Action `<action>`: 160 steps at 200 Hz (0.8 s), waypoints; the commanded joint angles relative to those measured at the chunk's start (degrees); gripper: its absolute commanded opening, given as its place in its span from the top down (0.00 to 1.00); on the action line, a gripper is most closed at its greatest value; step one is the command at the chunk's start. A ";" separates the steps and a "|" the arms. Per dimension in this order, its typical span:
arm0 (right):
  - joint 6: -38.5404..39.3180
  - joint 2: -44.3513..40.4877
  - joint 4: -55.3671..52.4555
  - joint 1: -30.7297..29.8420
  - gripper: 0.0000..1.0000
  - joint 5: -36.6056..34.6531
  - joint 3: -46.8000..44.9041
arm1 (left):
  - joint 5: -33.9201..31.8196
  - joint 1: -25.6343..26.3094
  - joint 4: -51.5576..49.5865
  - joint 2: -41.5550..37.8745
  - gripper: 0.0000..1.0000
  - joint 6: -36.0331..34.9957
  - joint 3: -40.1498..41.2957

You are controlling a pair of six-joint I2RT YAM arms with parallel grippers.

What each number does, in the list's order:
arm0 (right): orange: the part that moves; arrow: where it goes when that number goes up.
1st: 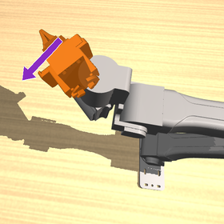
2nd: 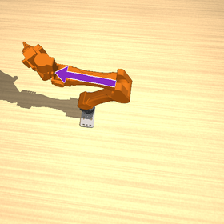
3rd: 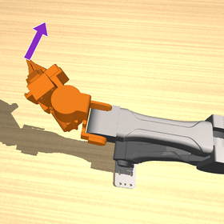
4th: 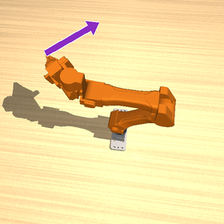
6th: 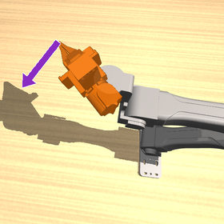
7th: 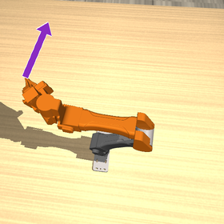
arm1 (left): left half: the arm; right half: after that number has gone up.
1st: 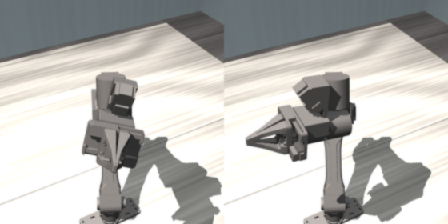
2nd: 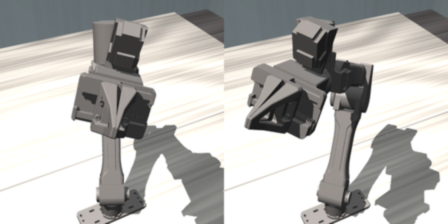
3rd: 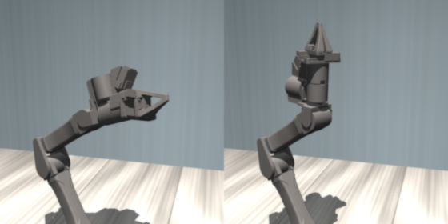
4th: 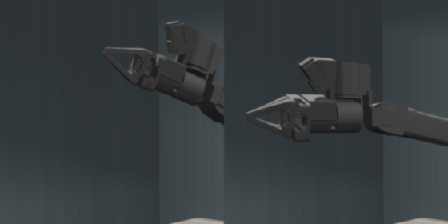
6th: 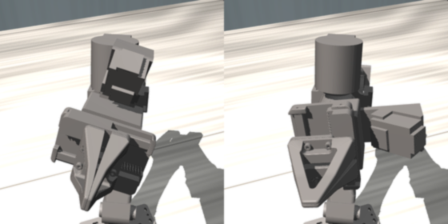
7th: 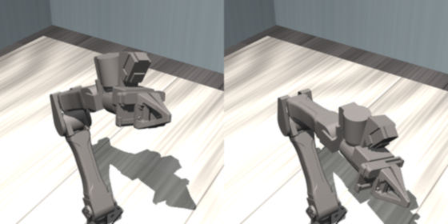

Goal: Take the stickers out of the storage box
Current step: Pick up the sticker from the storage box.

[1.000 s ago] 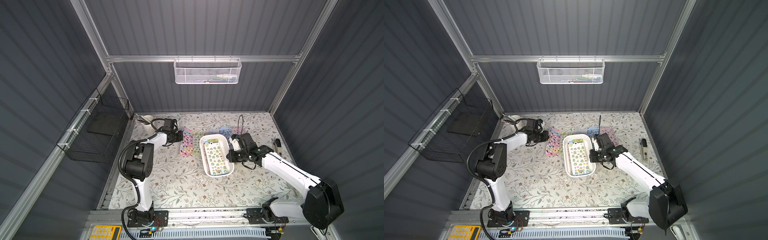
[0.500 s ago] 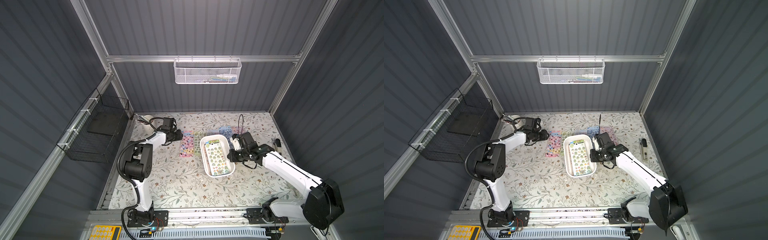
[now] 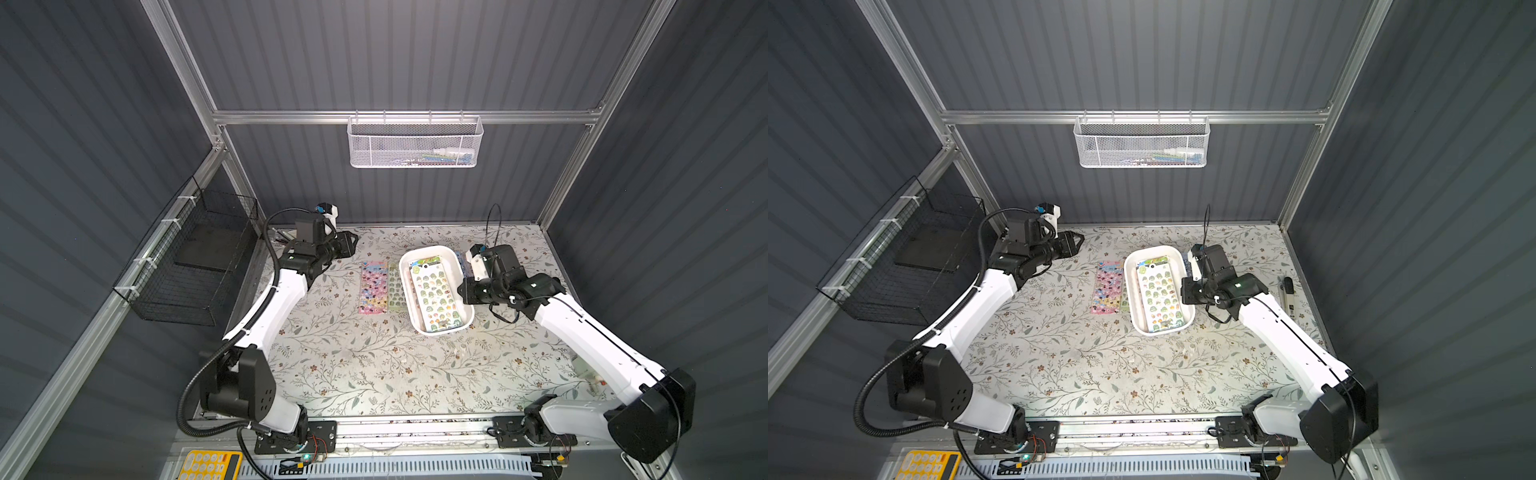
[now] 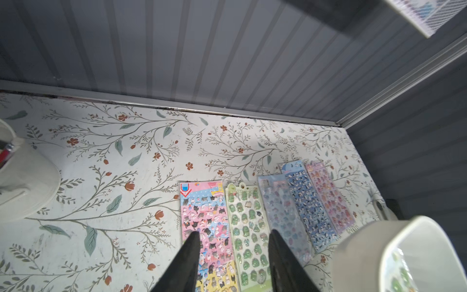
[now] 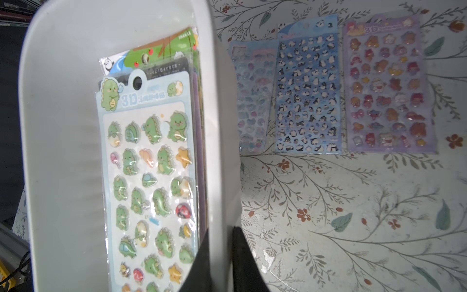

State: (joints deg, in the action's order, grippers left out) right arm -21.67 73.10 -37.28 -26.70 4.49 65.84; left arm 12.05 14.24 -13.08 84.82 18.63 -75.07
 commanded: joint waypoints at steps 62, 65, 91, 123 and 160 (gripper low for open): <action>-0.81 -2.38 1.23 2.79 0.87 -3.07 -5.45 | -4.89 18.23 -3.57 -5.13 0.59 1.72 5.10; -0.92 -2.48 1.49 2.79 0.87 -3.07 -5.99 | -5.12 18.97 -3.30 -4.98 0.59 1.87 5.17; -1.79 -3.20 3.48 3.23 0.89 -3.15 -10.24 | -8.62 25.58 -4.01 -2.35 0.61 2.04 3.42; -3.23 -4.17 6.26 3.41 0.93 -4.16 -14.38 | -11.95 31.98 -5.98 2.84 0.62 3.36 0.54; -5.33 -5.82 10.36 3.41 0.98 -5.85 -20.14 | -17.93 38.91 -9.01 8.62 0.64 3.84 -2.64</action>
State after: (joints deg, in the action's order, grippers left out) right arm -24.60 69.23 -32.03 -23.55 0.16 48.01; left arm -0.38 49.82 -18.72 91.22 21.43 -74.41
